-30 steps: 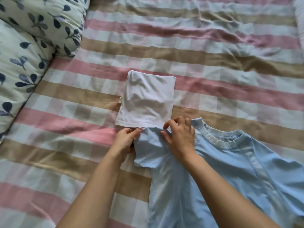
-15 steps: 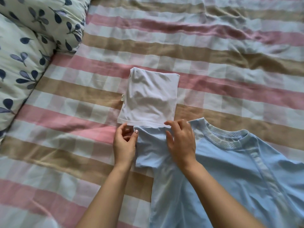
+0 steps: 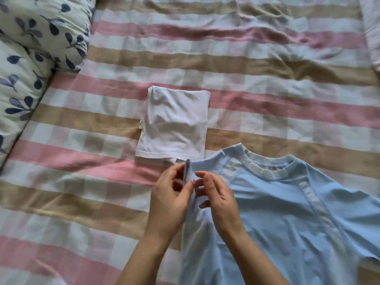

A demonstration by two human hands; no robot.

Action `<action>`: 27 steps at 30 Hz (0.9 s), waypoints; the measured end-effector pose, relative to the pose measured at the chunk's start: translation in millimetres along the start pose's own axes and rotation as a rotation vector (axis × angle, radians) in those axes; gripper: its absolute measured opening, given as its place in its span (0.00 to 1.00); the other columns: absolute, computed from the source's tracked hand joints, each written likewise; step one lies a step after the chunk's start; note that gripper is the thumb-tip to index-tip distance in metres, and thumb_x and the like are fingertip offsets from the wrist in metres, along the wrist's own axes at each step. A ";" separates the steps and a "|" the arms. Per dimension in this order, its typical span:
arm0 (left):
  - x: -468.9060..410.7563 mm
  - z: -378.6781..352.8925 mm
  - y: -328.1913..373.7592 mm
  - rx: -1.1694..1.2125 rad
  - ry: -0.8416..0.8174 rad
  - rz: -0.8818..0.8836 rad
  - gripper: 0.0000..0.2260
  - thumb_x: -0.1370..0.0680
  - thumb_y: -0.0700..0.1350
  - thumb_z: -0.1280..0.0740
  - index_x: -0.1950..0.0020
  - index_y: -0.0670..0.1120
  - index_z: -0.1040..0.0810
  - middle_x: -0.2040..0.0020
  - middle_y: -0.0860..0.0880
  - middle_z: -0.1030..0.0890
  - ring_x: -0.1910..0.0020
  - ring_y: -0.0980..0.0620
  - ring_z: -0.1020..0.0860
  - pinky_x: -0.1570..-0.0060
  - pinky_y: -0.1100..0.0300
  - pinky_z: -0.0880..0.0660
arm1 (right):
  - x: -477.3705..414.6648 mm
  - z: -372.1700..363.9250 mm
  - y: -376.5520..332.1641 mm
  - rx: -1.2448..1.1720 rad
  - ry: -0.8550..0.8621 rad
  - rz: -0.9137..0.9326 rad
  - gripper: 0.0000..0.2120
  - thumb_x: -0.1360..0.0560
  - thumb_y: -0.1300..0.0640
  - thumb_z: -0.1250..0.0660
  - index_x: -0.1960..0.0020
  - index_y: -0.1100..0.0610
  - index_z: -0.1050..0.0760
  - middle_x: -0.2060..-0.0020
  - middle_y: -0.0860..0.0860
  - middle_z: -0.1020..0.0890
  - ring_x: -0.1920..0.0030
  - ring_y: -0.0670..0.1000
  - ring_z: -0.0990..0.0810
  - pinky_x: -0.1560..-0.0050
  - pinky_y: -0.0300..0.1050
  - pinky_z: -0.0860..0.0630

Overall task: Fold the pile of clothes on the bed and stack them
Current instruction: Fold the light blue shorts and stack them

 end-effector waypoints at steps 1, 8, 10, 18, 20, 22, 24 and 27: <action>3.6 -12.2 6.8 0.065 -0.104 0.016 0.14 0.27 0.43 0.33 0.44 0.58 0.25 0.52 0.56 0.20 0.56 0.57 0.20 0.60 0.64 0.22 | 3.9 4.3 2.4 -0.194 -0.011 -0.072 0.16 0.26 0.44 0.42 0.49 0.54 0.22 0.57 0.53 0.16 0.58 0.50 0.17 0.64 0.38 0.24; -20.3 -44.8 9.7 -0.119 -0.061 -0.148 0.17 0.26 0.29 0.42 0.43 0.43 0.23 0.48 0.47 0.20 0.48 0.49 0.23 0.45 0.59 0.27 | -3.4 55.0 21.2 0.092 0.298 -0.126 0.19 0.27 0.66 0.33 0.38 0.56 0.31 0.60 0.50 0.18 0.61 0.44 0.20 0.59 0.36 0.24; -35.3 -53.0 7.1 -0.320 -0.147 -0.287 0.21 0.31 0.33 0.43 0.41 0.42 0.23 0.46 0.47 0.20 0.45 0.47 0.26 0.43 0.55 0.30 | -5.9 56.8 24.5 0.220 0.308 -0.095 0.20 0.27 0.66 0.34 0.38 0.54 0.32 0.62 0.50 0.19 0.61 0.48 0.20 0.58 0.42 0.25; -87.4 -67.6 -24.4 -0.701 -0.457 -0.380 0.10 0.26 0.53 0.33 0.48 0.50 0.21 0.63 0.54 0.25 0.47 0.52 0.29 0.52 0.58 0.46 | -2.7 58.4 23.7 0.431 0.382 0.161 0.11 0.30 0.74 0.37 0.56 0.59 0.23 0.62 0.51 0.22 0.59 0.51 0.23 0.56 0.35 0.31; -96.8 -74.9 -19.3 -0.761 -0.438 -0.469 0.11 0.28 0.52 0.30 0.55 0.44 0.21 0.66 0.50 0.25 0.51 0.48 0.27 0.54 0.60 0.45 | -2.0 59.8 26.5 0.492 0.371 0.158 0.12 0.29 0.73 0.37 0.52 0.61 0.20 0.57 0.55 0.21 0.55 0.52 0.22 0.53 0.32 0.33; -101.5 -84.2 -14.4 -0.847 -0.415 -0.614 0.12 0.30 0.49 0.27 0.63 0.41 0.23 0.68 0.46 0.22 0.57 0.45 0.24 0.58 0.59 0.43 | -1.5 58.5 31.8 0.550 0.347 0.111 0.15 0.27 0.69 0.37 0.43 0.60 0.23 0.50 0.56 0.23 0.51 0.55 0.22 0.51 0.33 0.32; -101.6 -91.8 -9.2 -0.954 -0.343 -0.720 0.13 0.32 0.48 0.25 0.67 0.42 0.25 0.70 0.46 0.21 0.64 0.45 0.22 0.58 0.56 0.41 | 0.4 56.5 38.0 0.725 0.296 0.028 0.19 0.25 0.62 0.37 0.34 0.54 0.30 0.44 0.53 0.29 0.49 0.55 0.23 0.52 0.43 0.28; -97.3 -95.8 -2.9 -1.032 -0.169 -0.704 0.11 0.28 0.50 0.34 0.64 0.43 0.23 0.66 0.46 0.22 0.62 0.45 0.21 0.56 0.54 0.41 | 10.4 63.7 37.9 1.039 0.269 -0.004 0.25 0.25 0.52 0.38 0.30 0.45 0.39 0.41 0.50 0.34 0.45 0.52 0.26 0.53 0.49 0.25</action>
Point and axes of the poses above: each hand's wrist, its own x-axis away from the middle knuckle, its own z-axis out of the back of the hand, y = z × x, the point moved 4 cm from there along -x, towards the middle knuckle
